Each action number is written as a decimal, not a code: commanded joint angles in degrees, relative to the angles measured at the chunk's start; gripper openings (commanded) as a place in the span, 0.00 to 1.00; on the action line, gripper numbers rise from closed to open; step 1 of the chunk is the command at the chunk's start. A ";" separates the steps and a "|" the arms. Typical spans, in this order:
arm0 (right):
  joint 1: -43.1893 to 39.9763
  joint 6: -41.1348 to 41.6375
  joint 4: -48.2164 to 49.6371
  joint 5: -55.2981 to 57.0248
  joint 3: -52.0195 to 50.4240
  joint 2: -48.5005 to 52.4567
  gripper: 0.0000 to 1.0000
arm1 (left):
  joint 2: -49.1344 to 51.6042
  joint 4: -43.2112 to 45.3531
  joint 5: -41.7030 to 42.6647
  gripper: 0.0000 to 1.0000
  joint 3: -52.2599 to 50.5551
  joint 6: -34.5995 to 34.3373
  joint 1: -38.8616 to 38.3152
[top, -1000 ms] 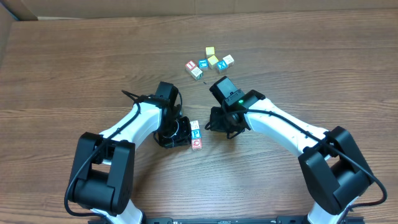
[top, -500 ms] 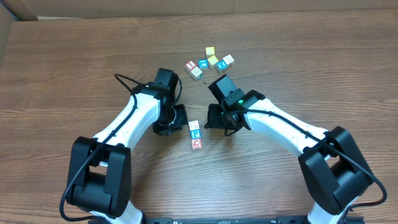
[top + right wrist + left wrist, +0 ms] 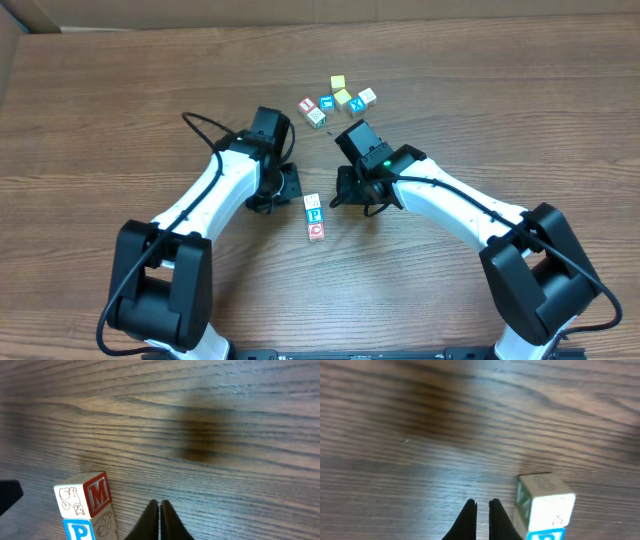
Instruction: Flip 3 blocks
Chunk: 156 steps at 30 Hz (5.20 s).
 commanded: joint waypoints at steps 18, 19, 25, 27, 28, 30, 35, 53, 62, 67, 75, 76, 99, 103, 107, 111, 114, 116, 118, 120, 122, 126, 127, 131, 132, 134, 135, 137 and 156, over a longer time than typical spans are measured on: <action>-0.61 2.40 2.08 -0.15 -0.35 -0.07 0.04 | 2.08 13.60 1.42 0.04 0.20 -0.83 -1.42; -0.92 1.55 3.32 -2.32 -0.28 -0.07 0.04 | 2.01 13.07 0.52 0.04 0.61 -1.66 -1.01; -5.90 -4.26 6.71 -13.05 3.17 -0.07 0.04 | 0.98 4.35 1.88 0.04 6.47 -2.71 5.18; -7.45 -5.31 8.94 -16.31 4.44 -0.02 0.04 | 0.61 2.34 1.75 0.04 7.69 -0.85 7.08; -7.76 -5.27 10.10 -17.16 4.74 -0.02 0.04 | 0.50 1.44 1.31 0.04 8.00 -0.48 7.85; -7.76 -5.27 11.89 -17.29 4.79 -0.02 0.04 | 0.50 -0.31 -0.09 0.04 8.20 -0.57 9.53; -5.60 -6.21 16.35 -16.46 4.79 1.92 0.04 | 0.50 -3.37 -0.50 0.04 8.17 -1.86 15.06; -1.33 -13.00 19.02 -16.85 4.59 9.51 0.04 | 0.52 -6.82 -0.52 1.00 8.15 -1.22 18.47; -0.48 -13.20 16.96 -19.28 4.59 9.51 0.04 | 0.52 -6.78 -0.52 1.00 8.15 -1.22 18.49; -0.48 -13.20 15.32 -19.19 4.59 9.51 0.04 | 0.52 -6.78 -0.52 1.00 8.15 -1.22 18.49; -0.48 -13.18 14.27 -19.04 4.59 9.51 0.04 | 0.52 -6.78 -0.52 1.00 8.15 -1.25 18.49; -0.50 -13.18 14.08 -19.04 4.59 9.51 0.04 | 0.52 -6.78 -0.55 1.00 8.15 -1.22 18.49; -0.66 -13.20 12.00 -17.49 4.72 8.74 0.04 | 0.52 -6.62 -0.52 1.00 8.15 -1.22 18.49; -0.66 -13.20 11.98 -15.78 4.72 6.91 0.04 | 0.52 -6.60 -0.55 1.00 8.15 -1.22 18.49; -0.66 -13.18 12.11 -13.18 4.72 4.37 0.04 | 0.52 -6.60 -0.52 1.00 8.15 -1.22 18.49; -0.66 -12.92 10.84 -12.94 4.72 0.28 0.04 | 0.52 -6.60 -0.55 1.00 8.15 -1.22 18.49; -0.66 -12.26 8.07 -12.72 4.72 -2.32 0.04 | 0.52 -6.60 -0.52 1.00 8.15 -1.22 18.49; -0.66 -9.05 5.07 -11.89 4.72 -2.86 0.04 | 0.52 -6.60 -0.52 1.00 8.15 -1.22 18.49; -0.66 -5.73 2.34 -11.85 4.57 -2.69 0.04 | 0.52 -6.60 -0.52 1.00 8.15 -1.22 18.49; -0.59 -1.97 -0.74 -10.05 4.26 -2.14 0.04 | 0.52 -6.60 -0.55 1.00 8.15 -1.22 18.49; 0.07 1.33 -2.27 -7.26 3.06 -1.77 0.04 | 0.52 -6.60 -0.52 1.00 8.15 -1.22 18.49; 1.97 5.95 -0.46 -2.56 -1.14 -1.31 0.04 | 0.52 -6.60 -0.55 1.00 8.15 -1.22 18.49; 2.49 6.82 1.18 -1.97 -2.38 -1.20 0.04 | 0.52 -6.60 -0.52 1.00 8.15 -1.22 18.49; 3.43 7.30 6.40 -0.76 -5.18 -1.14 0.04 | 0.52 -6.60 -0.55 1.00 8.15 -1.25 18.49; 3.61 8.50 6.82 0.20 -5.66 -1.09 0.04 | 0.52 -6.60 -0.55 1.00 8.15 -1.25 18.49; 4.00 11.13 7.41 1.60 -6.71 -1.07 0.04 | 0.52 -6.60 -0.52 1.00 8.15 -1.22 18.49; 4.31 11.76 8.22 1.79 -7.37 -1.07 0.04 | 0.52 -6.60 -0.55 0.99 8.15 -1.22 18.49; 4.90 12.44 9.40 1.81 -8.17 -1.07 0.04 | 0.52 -6.60 -0.52 1.00 8.15 -1.22 18.49; 8.85 12.81 12.39 1.27 -8.46 -1.07 0.04 | 0.52 -6.58 -0.52 1.00 8.15 -1.22 18.49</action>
